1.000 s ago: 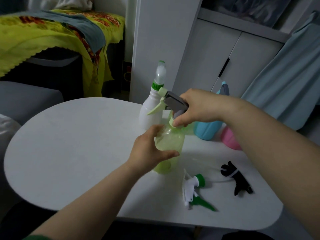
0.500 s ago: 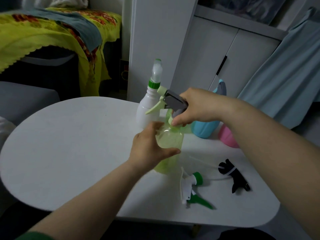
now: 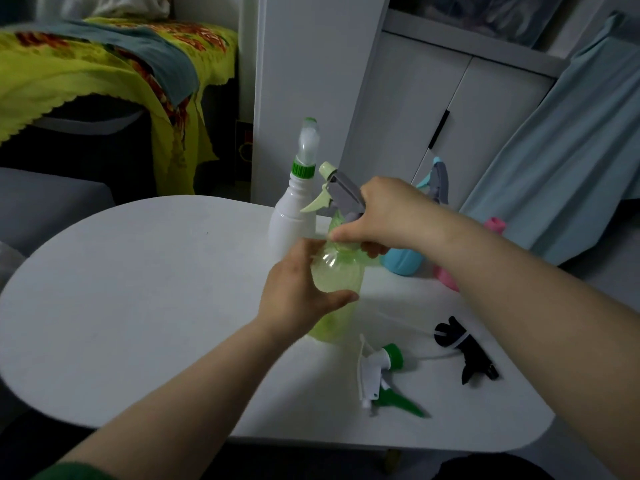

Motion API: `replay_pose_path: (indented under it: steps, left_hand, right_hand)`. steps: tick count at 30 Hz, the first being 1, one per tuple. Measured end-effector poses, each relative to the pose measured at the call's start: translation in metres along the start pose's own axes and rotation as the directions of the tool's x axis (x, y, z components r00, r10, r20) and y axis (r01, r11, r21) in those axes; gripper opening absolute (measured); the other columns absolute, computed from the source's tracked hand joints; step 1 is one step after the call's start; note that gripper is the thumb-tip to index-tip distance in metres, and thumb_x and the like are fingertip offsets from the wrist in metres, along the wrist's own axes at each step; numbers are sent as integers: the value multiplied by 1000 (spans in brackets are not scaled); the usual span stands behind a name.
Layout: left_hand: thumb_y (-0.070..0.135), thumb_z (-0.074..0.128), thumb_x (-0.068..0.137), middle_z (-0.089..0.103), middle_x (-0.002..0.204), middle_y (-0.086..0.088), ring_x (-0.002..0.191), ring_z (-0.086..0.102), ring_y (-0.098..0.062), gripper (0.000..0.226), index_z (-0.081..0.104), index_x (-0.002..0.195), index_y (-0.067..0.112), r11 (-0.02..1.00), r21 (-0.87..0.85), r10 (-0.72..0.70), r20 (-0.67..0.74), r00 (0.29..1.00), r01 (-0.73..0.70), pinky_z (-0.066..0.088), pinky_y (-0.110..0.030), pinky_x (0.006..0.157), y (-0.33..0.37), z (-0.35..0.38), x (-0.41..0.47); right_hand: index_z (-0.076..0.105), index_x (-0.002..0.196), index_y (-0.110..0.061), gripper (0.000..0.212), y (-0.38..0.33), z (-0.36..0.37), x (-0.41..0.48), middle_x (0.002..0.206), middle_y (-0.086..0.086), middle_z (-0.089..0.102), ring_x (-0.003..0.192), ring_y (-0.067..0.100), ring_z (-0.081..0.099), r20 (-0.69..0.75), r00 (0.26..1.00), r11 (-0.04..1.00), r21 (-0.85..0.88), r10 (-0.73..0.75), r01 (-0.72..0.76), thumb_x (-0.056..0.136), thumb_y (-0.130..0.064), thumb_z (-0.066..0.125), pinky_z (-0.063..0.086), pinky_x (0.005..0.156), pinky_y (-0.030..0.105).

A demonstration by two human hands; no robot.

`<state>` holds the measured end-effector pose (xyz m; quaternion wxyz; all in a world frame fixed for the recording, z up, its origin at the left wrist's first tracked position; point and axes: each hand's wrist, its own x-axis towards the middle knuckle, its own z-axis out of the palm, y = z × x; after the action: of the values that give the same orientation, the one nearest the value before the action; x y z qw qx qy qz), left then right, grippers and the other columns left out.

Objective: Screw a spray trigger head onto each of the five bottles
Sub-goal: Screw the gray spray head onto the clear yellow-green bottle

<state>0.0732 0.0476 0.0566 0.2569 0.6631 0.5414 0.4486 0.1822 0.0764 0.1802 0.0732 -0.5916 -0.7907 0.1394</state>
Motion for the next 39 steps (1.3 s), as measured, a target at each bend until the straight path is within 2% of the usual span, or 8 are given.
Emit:
replay_pose_path:
  steps: [4,8,11,15,20,27,34,39]
  left_hand:
    - [36,81,52,59,115,-7,104,54,-25,75,44,112,13,996,88,-8,-93,996,16,41,-36,86,4,8,-2]
    - [36,82,51,59,114,-7,104,54,-27,75,44,111,13,997,79,-21,-41,999,24,43,-41,88,5,4,-1]
    - [35,81,53,58,115,-7,105,53,-27,75,43,113,13,996,84,-21,-15,1000,22,43,-42,89,6,2,0]
    - [36,81,54,59,114,-8,104,53,-28,74,43,113,12,994,106,-11,-24,1000,13,42,-42,89,6,3,-2]
    - [36,81,53,58,114,-9,105,53,-28,75,43,113,11,994,106,-33,-23,999,35,40,-41,90,8,2,-1]
    - [37,80,54,57,117,-7,106,52,-27,77,42,115,13,993,110,-39,27,999,36,41,-40,89,8,0,0]
    - [36,80,54,58,114,-10,105,53,-29,75,43,113,10,994,112,-18,4,1000,18,41,-41,87,7,1,-1]
    - [37,80,53,58,115,-7,106,53,-27,74,43,112,12,996,90,-28,21,999,26,41,-40,86,6,0,0]
  right_hand:
    - [48,59,-18,30,2,6,-2,48,-1,59,40,12,58,-60,998,1000,-7,6,-7,71,-40,64,44,45,16]
    - [51,81,-14,20,5,-2,-2,77,6,63,58,20,59,74,995,995,77,-70,64,73,-27,63,47,52,27]
    - [48,69,-21,18,8,-6,-2,68,-1,54,50,8,48,171,979,987,134,-107,85,74,-20,64,43,47,20]
    - [54,59,-22,20,9,-3,1,52,-6,52,38,3,47,74,995,993,98,-73,66,68,-26,71,41,42,17]
    - [65,76,-18,35,9,4,2,68,1,61,63,14,56,-84,996,989,-150,-20,8,63,-51,65,44,55,27]
    - [46,54,-26,30,15,0,-3,49,-17,55,50,-8,49,153,977,965,240,-149,110,73,-16,67,32,45,0]
    - [64,61,-17,25,15,14,4,63,-2,60,65,13,56,-61,997,988,145,-51,59,62,-40,72,41,57,25]
    - [64,66,-19,25,20,11,2,67,-7,61,69,8,56,13,998,978,201,-68,64,64,-43,69,41,61,21]
